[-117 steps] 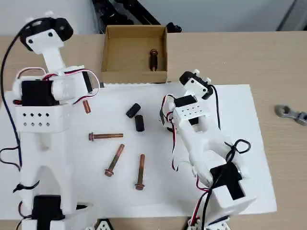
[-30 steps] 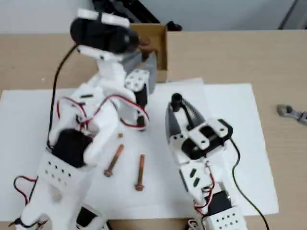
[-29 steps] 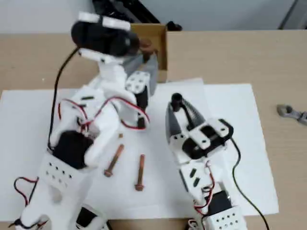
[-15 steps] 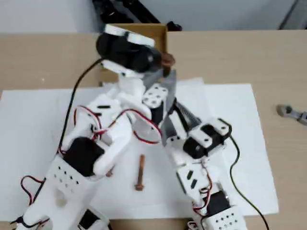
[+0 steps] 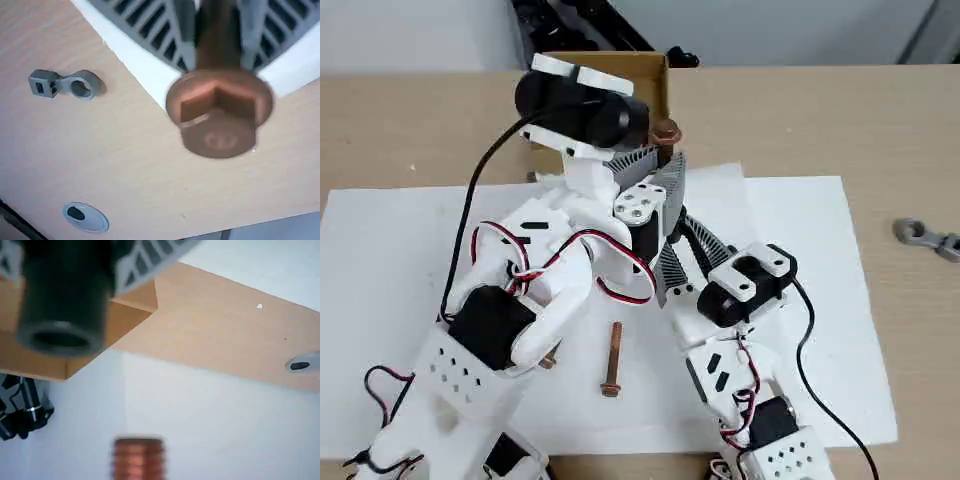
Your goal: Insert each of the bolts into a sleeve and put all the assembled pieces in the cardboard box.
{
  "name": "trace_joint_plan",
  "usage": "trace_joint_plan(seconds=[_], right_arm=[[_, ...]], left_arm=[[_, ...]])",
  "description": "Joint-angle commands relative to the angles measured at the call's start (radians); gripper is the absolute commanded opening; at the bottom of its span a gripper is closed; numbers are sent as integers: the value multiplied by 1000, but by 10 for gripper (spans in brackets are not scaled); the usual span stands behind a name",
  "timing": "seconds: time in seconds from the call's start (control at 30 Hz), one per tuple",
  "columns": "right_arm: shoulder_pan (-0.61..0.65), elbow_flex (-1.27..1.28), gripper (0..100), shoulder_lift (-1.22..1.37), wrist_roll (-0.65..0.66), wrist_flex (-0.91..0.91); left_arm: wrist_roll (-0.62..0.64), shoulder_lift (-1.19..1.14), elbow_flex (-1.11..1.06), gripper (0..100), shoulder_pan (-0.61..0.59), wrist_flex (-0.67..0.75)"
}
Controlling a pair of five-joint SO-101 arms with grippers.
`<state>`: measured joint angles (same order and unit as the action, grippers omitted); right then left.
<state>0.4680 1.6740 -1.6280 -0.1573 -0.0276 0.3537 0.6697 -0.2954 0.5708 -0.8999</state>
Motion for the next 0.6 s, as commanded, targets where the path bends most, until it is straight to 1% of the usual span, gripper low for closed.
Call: trace_joint_plan(seconds=[0.0, 0.17, 0.4, 0.57], right_arm=[[7, -14, 5, -16, -12, -1], [7, -14, 5, -16, -12, -1], [7, -14, 5, -13, -12, -2], [7, -14, 5, -12, -9, -2]], left_arm=[[0, 26, 44, 5, 6, 11], [-9, 0, 8, 5, 8, 48], [-9, 0, 1, 5, 52, 41], [-11, 0, -15, 5, 49, 40]])
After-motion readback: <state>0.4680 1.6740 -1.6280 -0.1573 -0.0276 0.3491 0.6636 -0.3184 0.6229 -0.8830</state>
